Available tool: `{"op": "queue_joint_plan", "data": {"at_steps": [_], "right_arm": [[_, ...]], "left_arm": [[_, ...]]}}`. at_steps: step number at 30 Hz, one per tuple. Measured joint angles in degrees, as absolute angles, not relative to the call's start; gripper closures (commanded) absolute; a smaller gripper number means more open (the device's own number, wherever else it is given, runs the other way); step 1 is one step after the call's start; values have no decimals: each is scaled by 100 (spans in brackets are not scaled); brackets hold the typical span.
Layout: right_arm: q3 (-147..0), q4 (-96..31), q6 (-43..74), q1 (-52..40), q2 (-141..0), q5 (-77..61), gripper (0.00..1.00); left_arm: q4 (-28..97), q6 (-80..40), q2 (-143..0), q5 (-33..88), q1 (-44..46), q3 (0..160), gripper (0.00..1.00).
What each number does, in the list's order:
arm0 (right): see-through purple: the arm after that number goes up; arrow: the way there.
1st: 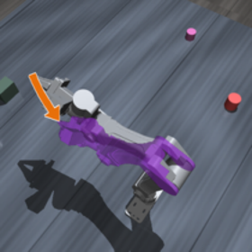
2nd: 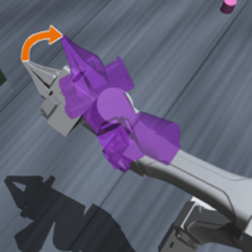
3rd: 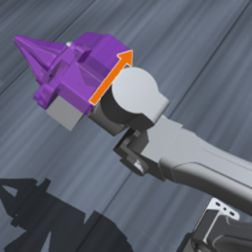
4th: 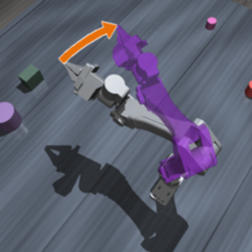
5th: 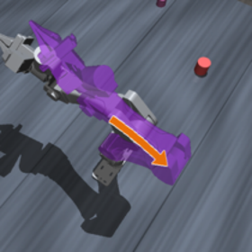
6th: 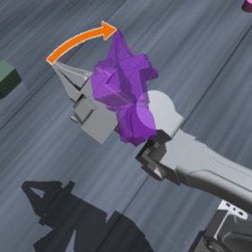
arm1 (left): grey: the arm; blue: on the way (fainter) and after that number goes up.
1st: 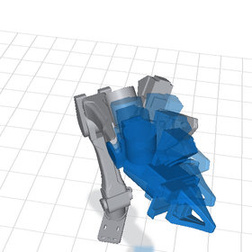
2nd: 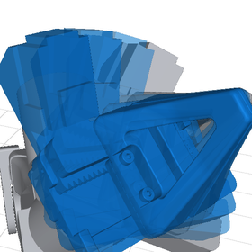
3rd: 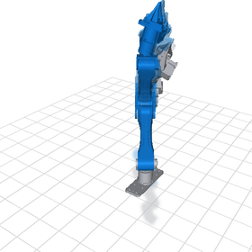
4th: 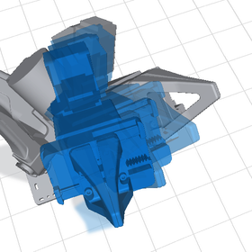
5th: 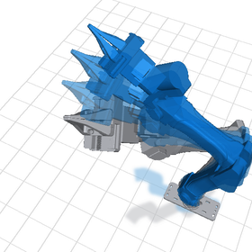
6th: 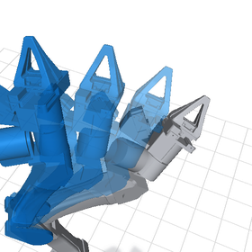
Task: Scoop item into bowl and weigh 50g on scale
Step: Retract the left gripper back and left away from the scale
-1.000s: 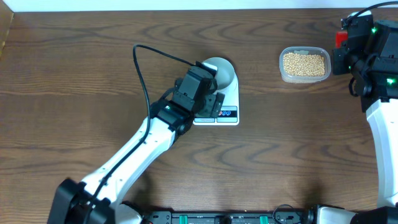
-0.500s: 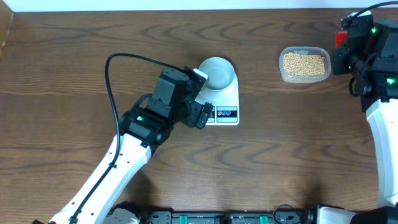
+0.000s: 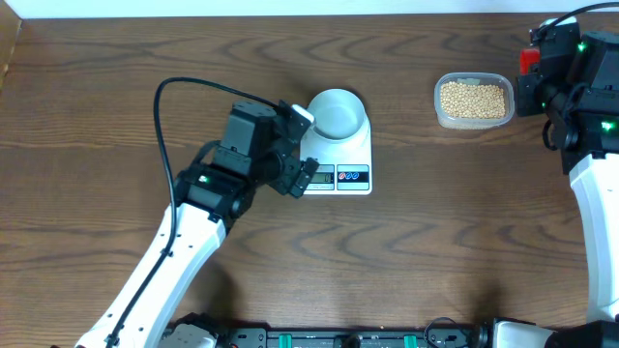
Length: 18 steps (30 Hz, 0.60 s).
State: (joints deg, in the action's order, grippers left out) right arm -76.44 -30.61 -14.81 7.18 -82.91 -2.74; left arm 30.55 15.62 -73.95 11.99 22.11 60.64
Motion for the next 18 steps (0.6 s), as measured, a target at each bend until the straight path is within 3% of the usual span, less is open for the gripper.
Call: {"op": "queue_joint_plan", "data": {"at_steps": [9, 18], "right_arm": [[-7644, -3037, -1527, 718, -8302, -307, 99], [-7644, -3004, -1570, 718, -8302, -309, 99]], "left_arm": [[3068, 2043, -7395, 2222, 1337, 6064, 5], [3297, 2451, -7579, 2646, 1441, 6064, 5]]}}
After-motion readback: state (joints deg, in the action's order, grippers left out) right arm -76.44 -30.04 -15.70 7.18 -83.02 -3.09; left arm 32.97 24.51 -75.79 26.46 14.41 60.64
